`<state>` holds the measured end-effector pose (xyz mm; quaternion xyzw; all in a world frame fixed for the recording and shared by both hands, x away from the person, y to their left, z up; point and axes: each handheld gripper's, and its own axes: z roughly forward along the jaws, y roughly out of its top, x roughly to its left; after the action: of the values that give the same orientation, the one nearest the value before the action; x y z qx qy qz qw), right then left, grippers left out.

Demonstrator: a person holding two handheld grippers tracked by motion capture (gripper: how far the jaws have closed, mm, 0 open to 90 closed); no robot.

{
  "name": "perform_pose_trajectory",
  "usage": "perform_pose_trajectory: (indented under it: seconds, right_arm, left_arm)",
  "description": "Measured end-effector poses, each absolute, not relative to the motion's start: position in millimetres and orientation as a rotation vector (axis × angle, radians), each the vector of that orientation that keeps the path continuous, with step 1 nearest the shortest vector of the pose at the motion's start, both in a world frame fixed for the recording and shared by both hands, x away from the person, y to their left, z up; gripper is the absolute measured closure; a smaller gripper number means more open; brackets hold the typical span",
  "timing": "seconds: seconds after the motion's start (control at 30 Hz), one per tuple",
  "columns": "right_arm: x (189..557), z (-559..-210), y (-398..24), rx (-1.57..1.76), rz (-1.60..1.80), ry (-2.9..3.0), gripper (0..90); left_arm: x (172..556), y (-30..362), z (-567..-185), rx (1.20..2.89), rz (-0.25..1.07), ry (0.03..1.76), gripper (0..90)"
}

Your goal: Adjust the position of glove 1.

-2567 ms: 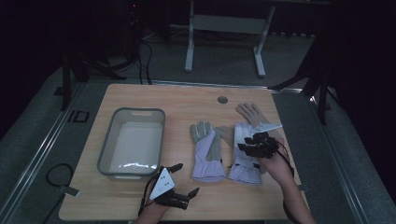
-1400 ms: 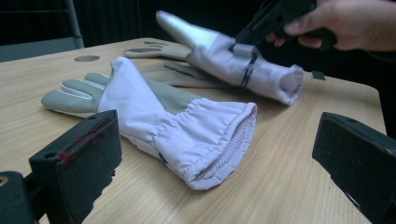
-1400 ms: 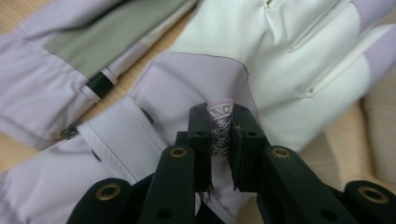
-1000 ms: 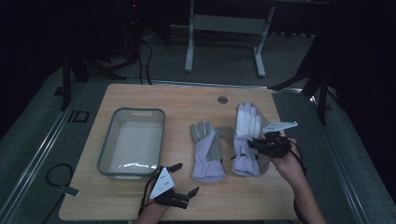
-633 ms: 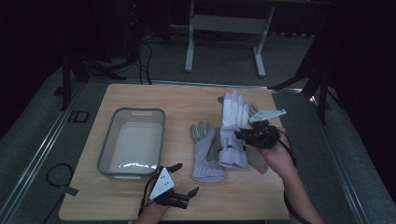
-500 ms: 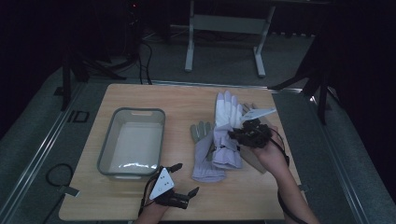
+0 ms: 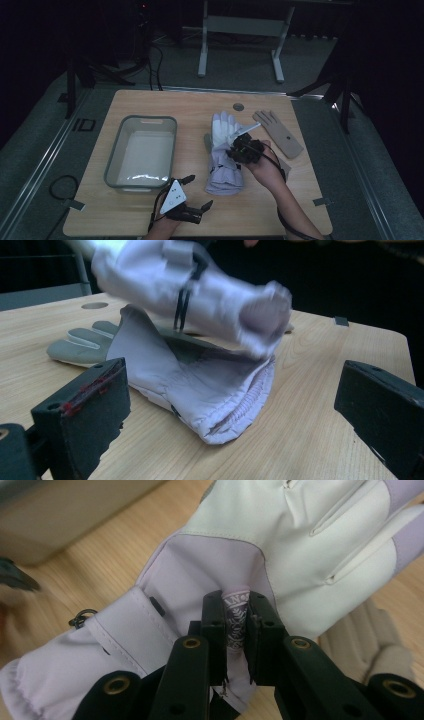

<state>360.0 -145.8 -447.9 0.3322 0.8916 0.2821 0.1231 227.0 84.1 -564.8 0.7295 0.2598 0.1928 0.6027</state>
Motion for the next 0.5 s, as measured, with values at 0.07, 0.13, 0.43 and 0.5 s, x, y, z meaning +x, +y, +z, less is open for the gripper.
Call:
perform_pose_trajectory:
  seconds: [0.07, 0.13, 0.43, 0.5]
  right_arm:
    - [361, -457, -142, 0.979, 0.793, 2.604, 80.3]
    - [363, -465, -139, 0.985, 0.782, 2.621, 80.3]
    - [362, -489, -136, 0.987, 0.746, 2.660, 79.9]
    - [361, -490, -138, 0.970, 0.759, 2.679, 79.8]
  left_arm:
    - [227, 84, -565, 1.690, 0.446, 0.601, 1.2]
    - [227, 84, -565, 1.693, 0.448, 0.600, 1.2]
    - [227, 84, -565, 1.695, 0.445, 0.599, 1.2]
    - [227, 84, -565, 1.695, 0.444, 0.599, 1.2]
